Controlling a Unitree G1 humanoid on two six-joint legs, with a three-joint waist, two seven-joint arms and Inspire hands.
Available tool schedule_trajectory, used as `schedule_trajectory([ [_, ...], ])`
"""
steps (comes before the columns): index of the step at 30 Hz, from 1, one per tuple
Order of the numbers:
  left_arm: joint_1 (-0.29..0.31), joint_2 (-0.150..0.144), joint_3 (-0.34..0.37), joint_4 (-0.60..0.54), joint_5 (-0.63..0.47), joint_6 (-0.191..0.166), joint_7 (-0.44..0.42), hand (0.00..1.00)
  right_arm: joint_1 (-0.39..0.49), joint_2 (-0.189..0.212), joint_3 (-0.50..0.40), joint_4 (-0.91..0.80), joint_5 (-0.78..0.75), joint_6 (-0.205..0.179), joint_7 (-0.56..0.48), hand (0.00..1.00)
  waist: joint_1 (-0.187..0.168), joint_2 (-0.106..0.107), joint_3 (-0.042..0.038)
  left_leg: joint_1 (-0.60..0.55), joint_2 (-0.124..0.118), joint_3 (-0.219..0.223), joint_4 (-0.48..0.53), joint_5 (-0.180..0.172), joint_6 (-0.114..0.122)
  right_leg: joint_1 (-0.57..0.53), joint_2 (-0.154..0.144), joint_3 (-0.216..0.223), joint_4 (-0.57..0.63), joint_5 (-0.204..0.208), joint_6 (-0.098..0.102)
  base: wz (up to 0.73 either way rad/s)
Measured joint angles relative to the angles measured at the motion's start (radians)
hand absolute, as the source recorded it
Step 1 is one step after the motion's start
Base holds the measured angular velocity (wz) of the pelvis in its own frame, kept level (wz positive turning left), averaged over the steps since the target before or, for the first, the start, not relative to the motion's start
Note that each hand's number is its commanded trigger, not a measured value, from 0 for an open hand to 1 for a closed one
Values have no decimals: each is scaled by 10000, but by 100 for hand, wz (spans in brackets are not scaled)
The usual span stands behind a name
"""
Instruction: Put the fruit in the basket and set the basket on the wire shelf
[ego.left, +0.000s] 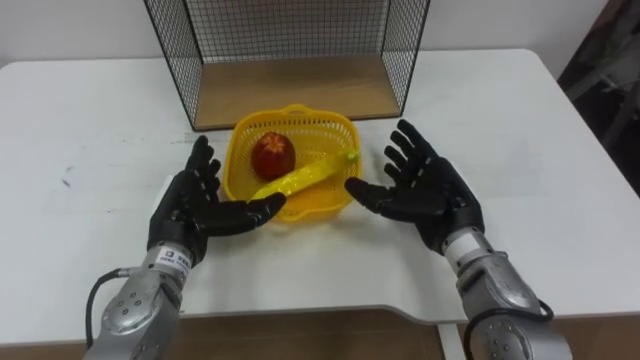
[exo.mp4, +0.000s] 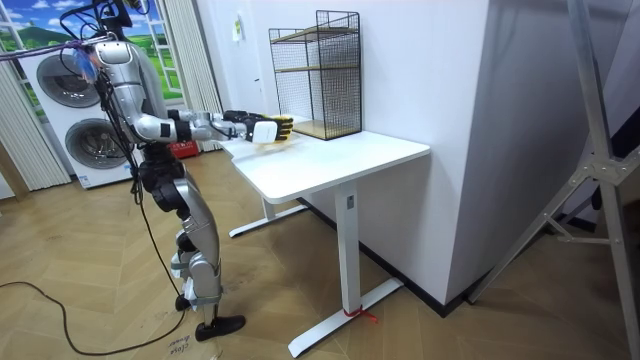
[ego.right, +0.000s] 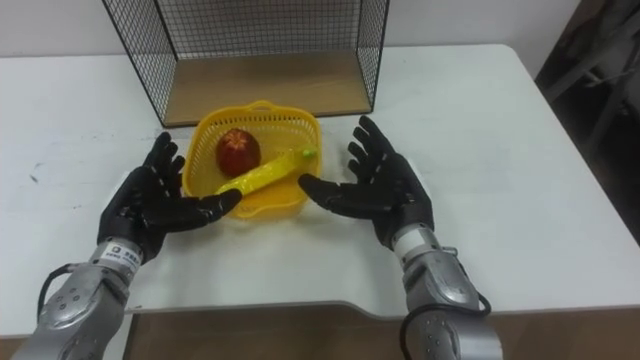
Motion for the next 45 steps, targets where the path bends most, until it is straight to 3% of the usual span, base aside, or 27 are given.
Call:
schedule_trajectory([
  [18, -5, -10, -2, 75, -19, -1, -12, 0, -1, 3, 34, 80, 0, 0, -36, 0, 23, -29, 17, -38, -4, 53, 11, 0, 0, -63, -1, 44, 5, -8, 8, 0],
  [31, -297, -211, -48, 118, -193, 2, 17, 0, -355, -1, 356, 79, -326, 21, -225, 0, 99, -64, 25, -191, -2, 91, 53, 0, 1, -298, -17, 72, 120, 2, -9, -1],
  [45, -428, -238, -578, 126, -197, 7, -9, 0, -474, -11, 992, 255, -704, 48, 223, 0, 262, -35, 66, -168, 9, 90, 62, 2, -3, -268, -39, -42, 112, 24, -33, 0],
])
